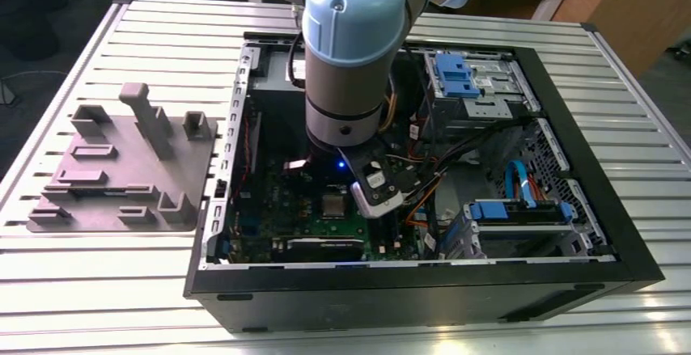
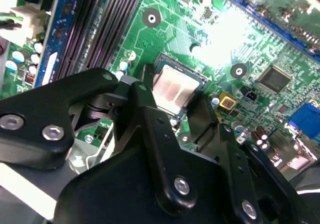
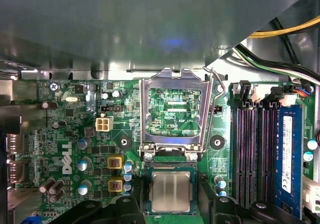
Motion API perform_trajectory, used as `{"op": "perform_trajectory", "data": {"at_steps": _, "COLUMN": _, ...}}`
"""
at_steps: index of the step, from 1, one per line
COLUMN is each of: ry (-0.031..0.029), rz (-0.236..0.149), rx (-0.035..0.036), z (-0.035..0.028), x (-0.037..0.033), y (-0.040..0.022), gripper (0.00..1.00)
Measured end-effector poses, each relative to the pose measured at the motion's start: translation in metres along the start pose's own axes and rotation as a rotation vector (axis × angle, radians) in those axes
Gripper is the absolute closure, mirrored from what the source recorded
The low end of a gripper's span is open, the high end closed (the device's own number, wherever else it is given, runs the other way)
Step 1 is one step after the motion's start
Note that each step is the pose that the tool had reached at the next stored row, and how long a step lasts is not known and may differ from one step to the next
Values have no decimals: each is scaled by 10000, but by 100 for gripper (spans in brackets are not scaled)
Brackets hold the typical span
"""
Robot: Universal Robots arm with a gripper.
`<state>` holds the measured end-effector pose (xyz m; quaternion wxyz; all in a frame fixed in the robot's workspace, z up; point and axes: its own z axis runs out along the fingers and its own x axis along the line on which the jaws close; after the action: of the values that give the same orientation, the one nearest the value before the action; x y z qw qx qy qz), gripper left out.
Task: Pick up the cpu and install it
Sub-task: 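Place the cpu into insertion slot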
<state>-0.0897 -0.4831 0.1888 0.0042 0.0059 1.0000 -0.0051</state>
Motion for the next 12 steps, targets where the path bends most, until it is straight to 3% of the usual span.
{"op": "perform_trajectory", "data": {"at_steps": 7, "ry": 6, "rz": 1, "rx": -3, "z": -74, "x": 0, "y": -1, "gripper": 46}}
{"op": "perform_trajectory", "data": {"at_steps": 12, "ry": 16, "rz": 1, "rx": -3, "z": -122, "x": 0, "y": -2, "gripper": 60}}
